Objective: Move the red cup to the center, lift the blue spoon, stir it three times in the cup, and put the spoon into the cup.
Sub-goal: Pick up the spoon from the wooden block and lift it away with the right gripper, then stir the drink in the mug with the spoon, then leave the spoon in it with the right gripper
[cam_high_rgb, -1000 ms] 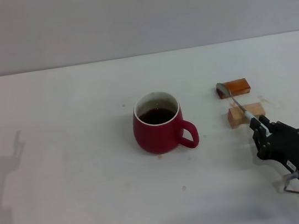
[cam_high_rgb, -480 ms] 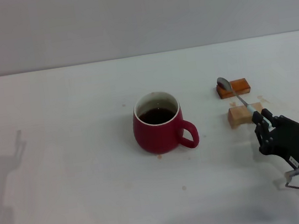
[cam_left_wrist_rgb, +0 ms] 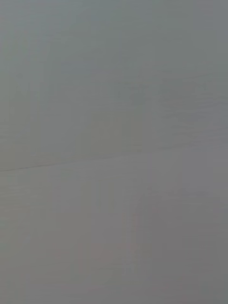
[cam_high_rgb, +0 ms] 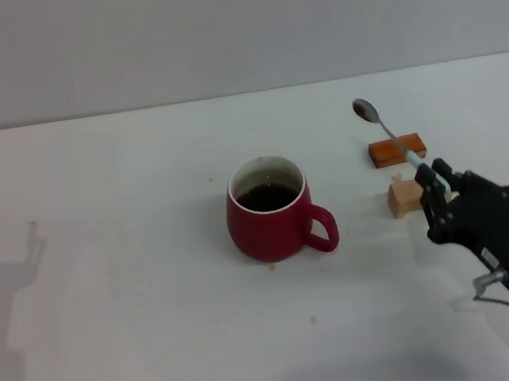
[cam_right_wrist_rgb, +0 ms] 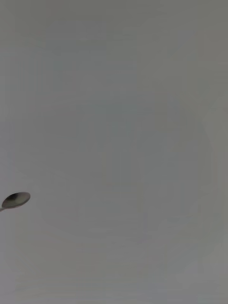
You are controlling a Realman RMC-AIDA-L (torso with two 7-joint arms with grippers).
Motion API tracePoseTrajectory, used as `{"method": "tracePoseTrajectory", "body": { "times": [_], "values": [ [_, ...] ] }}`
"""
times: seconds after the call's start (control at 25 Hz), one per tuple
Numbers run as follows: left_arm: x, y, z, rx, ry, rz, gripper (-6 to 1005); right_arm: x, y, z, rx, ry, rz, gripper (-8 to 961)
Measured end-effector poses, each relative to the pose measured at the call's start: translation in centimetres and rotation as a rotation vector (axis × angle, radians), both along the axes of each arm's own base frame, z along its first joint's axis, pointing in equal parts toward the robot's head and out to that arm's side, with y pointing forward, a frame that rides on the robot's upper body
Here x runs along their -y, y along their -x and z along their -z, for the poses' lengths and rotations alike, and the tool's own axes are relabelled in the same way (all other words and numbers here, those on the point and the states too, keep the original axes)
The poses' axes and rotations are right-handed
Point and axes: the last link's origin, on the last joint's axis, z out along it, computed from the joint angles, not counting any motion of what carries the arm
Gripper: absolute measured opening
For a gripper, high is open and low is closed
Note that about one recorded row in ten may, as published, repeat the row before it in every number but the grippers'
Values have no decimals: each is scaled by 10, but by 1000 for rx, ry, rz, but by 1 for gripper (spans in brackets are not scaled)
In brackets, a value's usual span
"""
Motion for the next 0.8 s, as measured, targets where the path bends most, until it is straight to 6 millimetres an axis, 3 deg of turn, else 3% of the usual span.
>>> {"method": "tracePoseTrajectory", "body": {
  "times": [0.2,0.56,0.8],
  "values": [
    [0,0,0,0,1,-1,835,-10,21,-20,19,-18,-30,134],
    [1,2,1,-2,5,-10,834,-32,57,-30,105,89,-6,138],
    [2,3,1,-1,5,-15,834,-40,89,-54,158,146,25,141]
  ]
}}
